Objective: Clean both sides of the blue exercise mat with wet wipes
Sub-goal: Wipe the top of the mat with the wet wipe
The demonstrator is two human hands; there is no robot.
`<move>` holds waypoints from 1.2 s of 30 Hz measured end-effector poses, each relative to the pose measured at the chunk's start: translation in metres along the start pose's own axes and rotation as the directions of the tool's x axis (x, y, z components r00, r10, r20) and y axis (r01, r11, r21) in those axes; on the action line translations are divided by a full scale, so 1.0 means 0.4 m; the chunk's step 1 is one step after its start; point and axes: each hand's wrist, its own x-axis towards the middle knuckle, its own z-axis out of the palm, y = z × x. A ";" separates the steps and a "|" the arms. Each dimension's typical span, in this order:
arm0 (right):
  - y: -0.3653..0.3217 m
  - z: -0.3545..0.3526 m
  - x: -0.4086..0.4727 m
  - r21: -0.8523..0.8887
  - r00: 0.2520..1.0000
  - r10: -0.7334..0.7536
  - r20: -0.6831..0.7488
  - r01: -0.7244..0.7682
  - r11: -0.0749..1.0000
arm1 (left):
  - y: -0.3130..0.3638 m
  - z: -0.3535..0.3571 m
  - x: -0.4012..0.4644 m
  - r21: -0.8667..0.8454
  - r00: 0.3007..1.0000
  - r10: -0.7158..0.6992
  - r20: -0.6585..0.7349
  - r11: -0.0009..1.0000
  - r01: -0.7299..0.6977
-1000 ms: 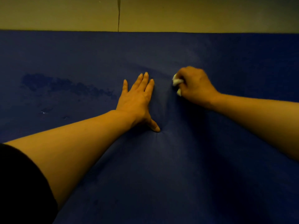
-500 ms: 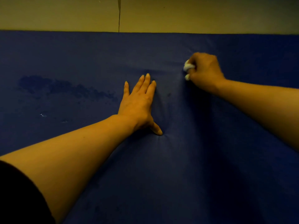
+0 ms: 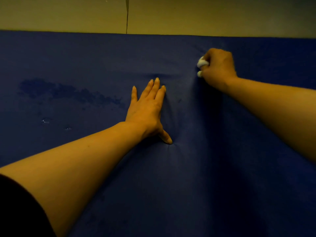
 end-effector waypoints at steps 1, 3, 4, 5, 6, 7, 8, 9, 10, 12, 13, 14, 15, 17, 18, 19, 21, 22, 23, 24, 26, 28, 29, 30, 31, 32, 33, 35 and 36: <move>0.002 0.006 0.008 0.004 0.998 0.055 -0.042 -0.055 0.998 | 0.000 -0.002 -0.001 0.003 1.000 0.000 0.002 1.000 0.000; -0.010 0.038 0.001 -0.016 0.995 0.050 -0.084 -0.051 0.999 | 0.002 -0.004 -0.003 0.022 1.000 0.005 0.007 1.000 -0.005; -0.023 0.059 -0.011 -0.032 0.997 -0.008 -0.081 0.005 0.999 | 0.003 -0.005 -0.003 0.050 1.000 0.009 0.007 0.999 -0.009; -0.040 0.080 -0.028 -0.043 0.995 -0.082 -0.053 0.079 0.996 | 0.003 -0.010 -0.002 0.089 1.000 0.016 -0.001 0.996 -0.016; -0.054 0.094 -0.044 -0.044 0.988 -0.156 -0.006 0.156 0.987 | 0.000 -0.018 0.001 0.125 0.999 0.028 -0.032 0.992 -0.023; -0.062 0.100 -0.052 -0.033 0.973 -0.226 0.053 0.228 0.973 | -0.007 -0.029 0.010 0.142 0.995 0.044 -0.094 0.989 -0.030; -0.063 0.095 -0.051 -0.017 0.952 -0.283 0.115 0.287 0.958 | -0.017 -0.043 0.023 0.137 0.982 0.064 -0.176 0.990 -0.040; -0.055 0.080 -0.038 -0.022 0.936 -0.318 0.154 0.325 0.946 | -0.027 -0.058 0.039 0.113 0.964 0.080 -0.254 0.992 -0.052; -0.039 0.061 -0.014 -0.054 0.936 -0.315 0.155 0.326 0.944 | -0.041 -0.073 0.051 0.080 0.946 0.087 -0.313 0.995 -0.065; 0.002 0.016 0.048 -0.144 0.984 -0.171 0.051 0.177 0.974 | -0.073 -0.095 0.072 -0.002 0.934 0.067 -0.351 0.997 -0.072; 0.024 -0.004 0.073 -0.145 0.998 -0.053 -0.026 0.048 0.988 | -0.089 -0.103 0.082 -0.034 0.942 0.047 -0.334 0.997 -0.062; 0.037 -0.014 0.088 -0.120 0.995 0.058 -0.078 -0.067 0.990 | -0.101 -0.110 0.092 -0.054 0.955 0.025 -0.297 0.998 -0.043; 0.037 -0.009 0.092 -0.099 0.986 0.126 -0.113 -0.137 0.986 | -0.111 -0.116 0.102 -0.062 0.968 0.004 -0.252 0.998 -0.021; -0.003 0.026 0.074 -0.103 0.983 0.106 -0.151 -0.122 0.987 | -0.117 -0.124 0.127 -0.040 0.985 -0.016 -0.172 0.999 0.010; -0.034 0.049 0.059 -0.099 0.989 0.050 -0.139 -0.064 0.993 | -0.116 -0.124 0.138 -0.023 0.989 -0.028 -0.148 0.999 0.025; -0.067 0.071 0.046 -0.084 0.994 -0.017 -0.106 0.009 0.996 | -0.116 -0.123 0.147 -0.012 0.990 -0.043 -0.131 0.999 0.042; -0.108 0.098 0.024 -0.056 0.987 -0.158 0.024 0.159 0.986 | -0.114 -0.112 0.156 -0.018 0.991 -0.075 -0.109 0.997 0.074; -0.111 0.097 0.020 -0.041 0.973 -0.216 0.085 0.220 0.975 | -0.115 -0.106 0.160 -0.028 0.991 -0.081 -0.105 0.997 0.079; -0.103 0.087 0.027 -0.042 0.962 -0.247 0.116 0.253 0.966 | -0.115 -0.102 0.160 -0.035 0.991 -0.083 -0.105 0.996 0.079; -0.083 0.069 0.044 -0.059 0.964 -0.243 0.109 0.250 0.966 | -0.116 -0.100 0.160 -0.037 0.991 -0.081 -0.108 0.996 0.077; -0.024 0.027 0.085 -0.099 0.991 -0.130 -0.004 0.129 0.987 | -0.115 -0.098 0.162 -0.032 0.990 -0.080 -0.116 0.997 0.077; 0.022 0.001 0.119 -0.054 0.990 0.070 -0.126 -0.078 0.996 | -0.112 -0.099 0.164 -0.020 0.989 -0.086 -0.119 0.996 0.084; 0.025 0.006 0.128 -0.032 0.978 0.130 -0.161 -0.137 0.990 | -0.112 -0.099 0.165 -0.018 0.989 -0.091 -0.119 0.996 0.090; 0.011 0.020 0.128 -0.027 0.972 0.143 -0.187 -0.151 0.988 | -0.110 -0.098 0.165 -0.018 0.989 -0.092 -0.119 0.996 0.091; -0.016 0.039 0.125 -0.029 0.974 0.118 -0.192 -0.126 0.992 | -0.110 -0.097 0.166 -0.024 0.988 -0.093 -0.121 0.996 0.091; -0.052 0.061 0.117 -0.027 0.983 0.063 -0.171 -0.068 0.997 | -0.110 -0.096 0.166 -0.032 0.988 -0.096 -0.124 0.995 0.093; -0.088 0.081 0.107 -0.026 0.991 -0.020 -0.130 0.017 1.000 | -0.110 -0.096 0.167 -0.035 0.987 -0.098 -0.124 0.995 0.095; -0.136 0.103 0.087 -0.031 0.984 -0.180 0.002 0.180 0.983 | -0.109 -0.098 0.167 -0.036 0.989 -0.098 -0.113 0.995 0.094; -0.139 0.103 0.084 -0.022 0.972 -0.229 0.057 0.231 0.973 | -0.110 -0.100 0.167 -0.039 0.989 -0.097 -0.108 0.995 0.093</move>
